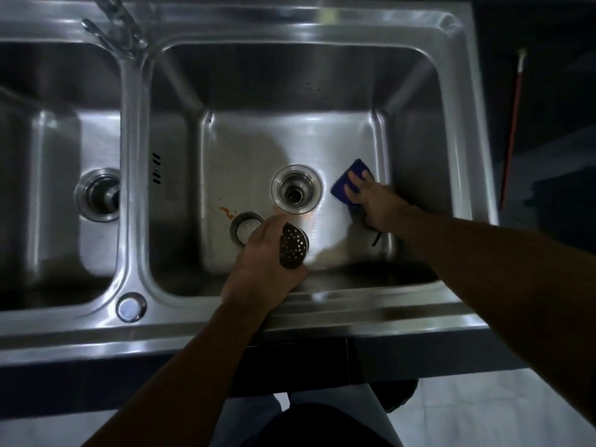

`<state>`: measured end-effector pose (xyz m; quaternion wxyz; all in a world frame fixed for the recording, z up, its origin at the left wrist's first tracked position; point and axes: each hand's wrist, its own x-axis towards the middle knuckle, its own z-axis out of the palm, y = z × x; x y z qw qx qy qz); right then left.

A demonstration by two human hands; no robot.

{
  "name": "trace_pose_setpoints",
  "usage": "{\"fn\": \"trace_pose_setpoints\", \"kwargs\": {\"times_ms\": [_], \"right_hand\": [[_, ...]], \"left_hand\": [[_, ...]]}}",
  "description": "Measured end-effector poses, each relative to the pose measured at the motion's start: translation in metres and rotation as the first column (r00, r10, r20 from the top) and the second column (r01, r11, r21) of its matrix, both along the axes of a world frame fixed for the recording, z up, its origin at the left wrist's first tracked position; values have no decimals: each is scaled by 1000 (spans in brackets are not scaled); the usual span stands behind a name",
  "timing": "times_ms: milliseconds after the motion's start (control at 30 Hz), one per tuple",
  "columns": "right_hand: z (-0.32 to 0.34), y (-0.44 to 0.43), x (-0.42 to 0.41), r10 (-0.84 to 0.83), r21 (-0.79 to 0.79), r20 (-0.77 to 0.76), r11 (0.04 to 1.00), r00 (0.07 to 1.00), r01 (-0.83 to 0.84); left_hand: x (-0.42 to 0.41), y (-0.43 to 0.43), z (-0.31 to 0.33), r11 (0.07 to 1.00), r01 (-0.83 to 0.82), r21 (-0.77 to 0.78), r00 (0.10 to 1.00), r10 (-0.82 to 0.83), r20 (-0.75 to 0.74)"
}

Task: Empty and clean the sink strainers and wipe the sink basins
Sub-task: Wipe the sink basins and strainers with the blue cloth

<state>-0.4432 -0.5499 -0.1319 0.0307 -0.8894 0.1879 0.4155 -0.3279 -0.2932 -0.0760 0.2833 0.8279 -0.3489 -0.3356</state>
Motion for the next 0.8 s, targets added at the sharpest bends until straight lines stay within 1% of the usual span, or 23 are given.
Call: {"fn": "trace_pose_setpoints", "kwargs": {"times_ms": [33, 100, 167, 200, 267, 333, 367, 400, 433, 467, 500, 533, 567, 600, 667, 733, 800], "right_hand": [[0, 11, -4, -23, -20, -13, 1000, 1000, 22], [1, 37, -17, 29, -47, -78, 998, 997, -32], [5, 54, -33, 36, 40, -149, 999, 988, -30], [10, 58, -39, 7, 97, -169, 995, 986, 9], [20, 55, -42, -168, 227, -122, 955, 978, 192], [32, 49, -36, -371, 338, -59, 866, 927, 368], [40, 48, -31, -478, 399, -39, 798, 878, 452], [46, 49, -26, -596, 486, -26, 694, 802, 531], [51, 53, -22, -740, 608, -38, 516, 672, 603], [56, 60, -18, -865, 727, -104, 270, 490, 632], [61, 67, -14, -925, 801, -211, 22, 316, 599], [65, 74, -10, -931, 829, -314, -173, 187, 532], [69, 80, -8, -915, 833, -389, -302, 104, 463], [71, 85, -6, -899, 833, -434, -378, 54, 405], [73, 93, -8, -884, 837, -468, -446, -8, 317], [73, 95, -15, -883, 849, -467, -465, -56, 251], [72, 94, -18, -895, 870, -434, -445, -98, 211]], "left_hand": [[0, 0, -1, 1000, -3, 2, 1000, 3, -11], [1, -1, -2, 999, -14, 43, 999, 15, -33], [2, -2, -3, 995, -14, 100, 999, 19, -45], [3, -2, -4, 993, -20, 120, 998, 27, -53], [4, -2, -3, 990, -33, 139, 996, 44, -81], [6, -3, -1, 989, -40, 143, 992, 56, -111], [9, -5, 0, 990, -47, 134, 990, 64, -124], [12, -7, 2, 992, -51, 119, 988, 68, -138], [15, -11, 4, 993, -49, 104, 986, 65, -155], [18, -16, 6, 995, -40, 91, 983, 55, -173], [21, -22, 9, 997, -27, 76, 981, 41, -189], [24, -27, 11, 998, -16, 55, 979, 27, -202], [26, -32, 13, 999, -13, 29, 977, 19, -214], [28, -36, 14, 1000, -21, 5, 975, 22, -219], [34, -44, 14, 998, -64, -20, 972, 57, -228], [41, -51, 12, 993, -111, -26, 959, 100, -266], [43, -58, 10, 993, -113, -15, 940, 102, -326]]}}
